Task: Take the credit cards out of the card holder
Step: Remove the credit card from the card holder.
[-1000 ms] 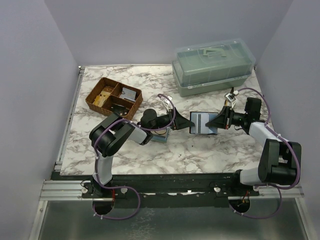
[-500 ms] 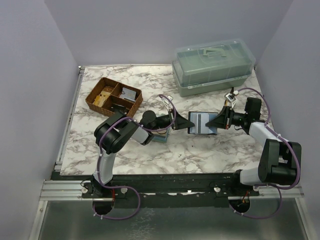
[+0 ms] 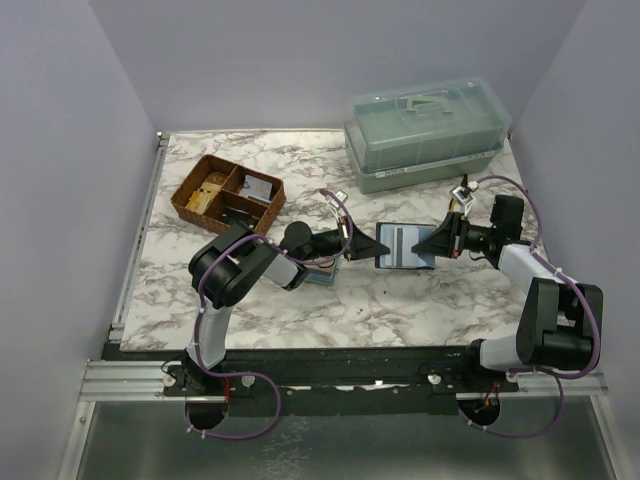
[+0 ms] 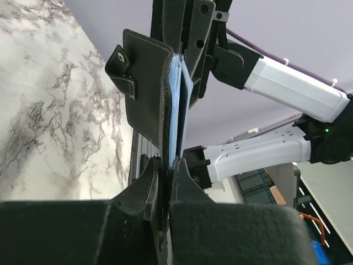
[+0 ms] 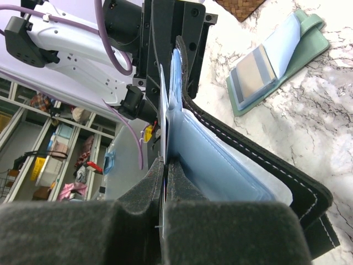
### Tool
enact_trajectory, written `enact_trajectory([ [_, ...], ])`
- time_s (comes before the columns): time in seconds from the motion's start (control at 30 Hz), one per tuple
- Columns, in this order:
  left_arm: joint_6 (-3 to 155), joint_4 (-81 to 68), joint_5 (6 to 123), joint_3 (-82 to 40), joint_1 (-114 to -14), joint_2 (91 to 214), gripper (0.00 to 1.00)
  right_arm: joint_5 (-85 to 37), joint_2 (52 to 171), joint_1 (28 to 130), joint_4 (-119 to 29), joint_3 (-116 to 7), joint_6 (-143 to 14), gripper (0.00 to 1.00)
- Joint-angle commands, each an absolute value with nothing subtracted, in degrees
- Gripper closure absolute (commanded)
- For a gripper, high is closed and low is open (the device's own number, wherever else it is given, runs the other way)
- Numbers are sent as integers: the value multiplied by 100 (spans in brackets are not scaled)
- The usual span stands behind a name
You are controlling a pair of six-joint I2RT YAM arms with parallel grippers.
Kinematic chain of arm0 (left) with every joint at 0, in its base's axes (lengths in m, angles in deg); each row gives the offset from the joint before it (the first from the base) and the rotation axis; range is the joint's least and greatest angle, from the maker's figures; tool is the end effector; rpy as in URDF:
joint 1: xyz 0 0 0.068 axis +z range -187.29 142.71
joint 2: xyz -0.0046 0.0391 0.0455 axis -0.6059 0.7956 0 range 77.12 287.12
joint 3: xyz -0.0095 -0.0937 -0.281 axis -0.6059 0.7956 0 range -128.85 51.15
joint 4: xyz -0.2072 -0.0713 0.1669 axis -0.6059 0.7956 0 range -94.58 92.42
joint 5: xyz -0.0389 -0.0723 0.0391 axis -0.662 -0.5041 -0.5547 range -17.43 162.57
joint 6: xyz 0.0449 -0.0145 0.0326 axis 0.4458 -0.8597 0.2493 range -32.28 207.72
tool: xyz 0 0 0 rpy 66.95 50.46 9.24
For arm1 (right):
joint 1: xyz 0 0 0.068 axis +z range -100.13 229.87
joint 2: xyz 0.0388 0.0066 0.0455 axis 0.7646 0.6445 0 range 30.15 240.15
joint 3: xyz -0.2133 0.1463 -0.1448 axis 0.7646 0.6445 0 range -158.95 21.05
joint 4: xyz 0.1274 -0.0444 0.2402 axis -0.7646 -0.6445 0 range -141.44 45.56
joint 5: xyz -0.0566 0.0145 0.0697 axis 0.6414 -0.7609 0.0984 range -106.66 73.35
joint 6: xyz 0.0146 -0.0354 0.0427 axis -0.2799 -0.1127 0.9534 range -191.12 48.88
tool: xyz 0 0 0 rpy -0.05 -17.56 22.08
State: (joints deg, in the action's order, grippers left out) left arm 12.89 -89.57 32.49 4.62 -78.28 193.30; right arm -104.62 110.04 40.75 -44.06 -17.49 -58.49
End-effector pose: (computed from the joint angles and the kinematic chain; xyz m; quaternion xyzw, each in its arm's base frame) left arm 0.2812 -0.2790 0.1772 0.0948 0.6243 -0.7433 0.2208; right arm 0.2643 -0.0013 0.2212 -0.1595 0.6973 0.6407 0.2791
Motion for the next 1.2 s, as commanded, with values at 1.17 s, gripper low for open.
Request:
enact_trajectory([
  [1.17,871,-9950,2435,917,-7104,18952,100,-10792,10718,3210,-4401,-1722,-5868,100],
])
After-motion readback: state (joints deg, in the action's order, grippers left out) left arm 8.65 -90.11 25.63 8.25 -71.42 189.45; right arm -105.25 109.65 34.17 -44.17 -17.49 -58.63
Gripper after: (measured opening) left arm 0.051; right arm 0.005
